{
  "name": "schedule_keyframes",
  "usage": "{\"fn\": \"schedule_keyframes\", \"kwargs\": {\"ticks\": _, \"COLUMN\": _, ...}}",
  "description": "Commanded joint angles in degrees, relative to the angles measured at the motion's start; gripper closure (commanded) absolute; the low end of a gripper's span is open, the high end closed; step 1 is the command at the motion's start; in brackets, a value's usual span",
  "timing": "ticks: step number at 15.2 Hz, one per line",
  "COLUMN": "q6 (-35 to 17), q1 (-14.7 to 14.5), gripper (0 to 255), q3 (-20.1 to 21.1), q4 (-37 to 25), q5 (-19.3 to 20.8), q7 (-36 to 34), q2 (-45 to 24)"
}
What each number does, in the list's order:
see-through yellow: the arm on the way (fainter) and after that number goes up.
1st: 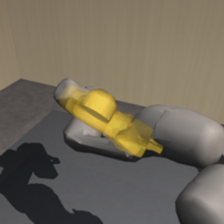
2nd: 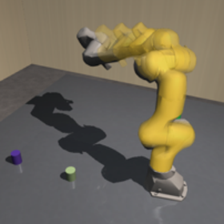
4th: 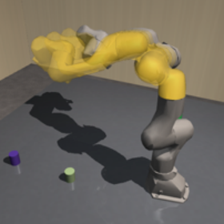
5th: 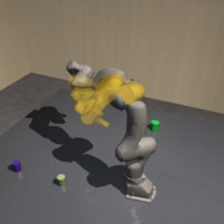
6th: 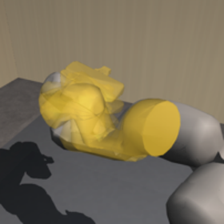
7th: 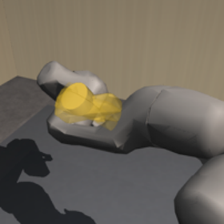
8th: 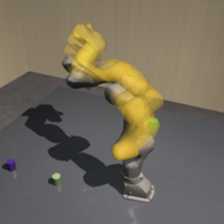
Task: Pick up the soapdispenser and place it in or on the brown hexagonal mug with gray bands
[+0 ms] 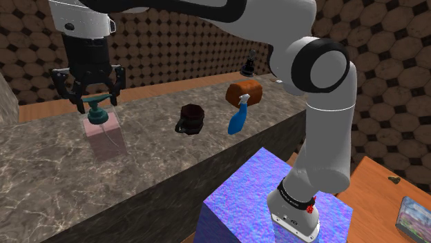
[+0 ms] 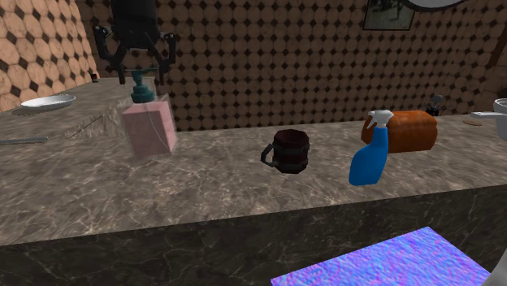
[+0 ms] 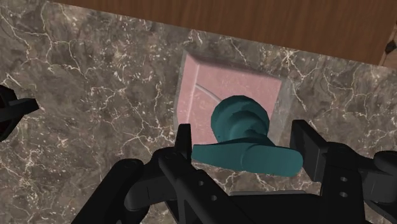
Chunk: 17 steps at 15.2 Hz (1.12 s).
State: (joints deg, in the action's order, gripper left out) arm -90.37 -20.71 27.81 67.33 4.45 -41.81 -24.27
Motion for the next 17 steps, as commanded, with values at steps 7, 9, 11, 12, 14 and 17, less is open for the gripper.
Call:
{"fn": "schedule_keyframes", "kwargs": {"ticks": 7, "q6": 2.4, "q1": 4.9, "gripper": 255, "q3": -0.6, "q4": 2.6, "q5": -2.5, "q7": 4.6, "q2": 5.0}}
{"fn": "schedule_keyframes", "kwargs": {"ticks": 9, "q6": 2.5, "q1": 7.4, "gripper": 255, "q3": -1.2, "q4": 5.1, "q5": -3.7, "q7": 7.3, "q2": 7.5}}
{"fn": "schedule_keyframes", "kwargs": {"ticks": 11, "q6": 2.7, "q1": 9.7, "gripper": 255, "q3": -1.9, "q4": 7.1, "q5": -4.9, "q7": 10.0, "q2": 9.7}}
{"fn": "schedule_keyframes", "kwargs": {"ticks": 12, "q6": 2.9, "q1": 10.7, "gripper": 255, "q3": -2.3, "q4": 8.0, "q5": -5.4, "q7": 11.4, "q2": 10.7}}
{"fn": "schedule_keyframes", "kwargs": {"ticks": 14, "q6": 3.3, "q1": 12.8, "gripper": 255, "q3": -3.2, "q4": 9.4, "q5": -6.3, "q7": 14.1, "q2": 12.5}}
{"fn": "schedule_keyframes", "kwargs": {"ticks": 17, "q6": 4.3, "q1": 15.6, "gripper": 255, "q3": -4.7, "q4": 10.7, "q5": -7.4, "q7": 18.2, "q2": 14.6}}
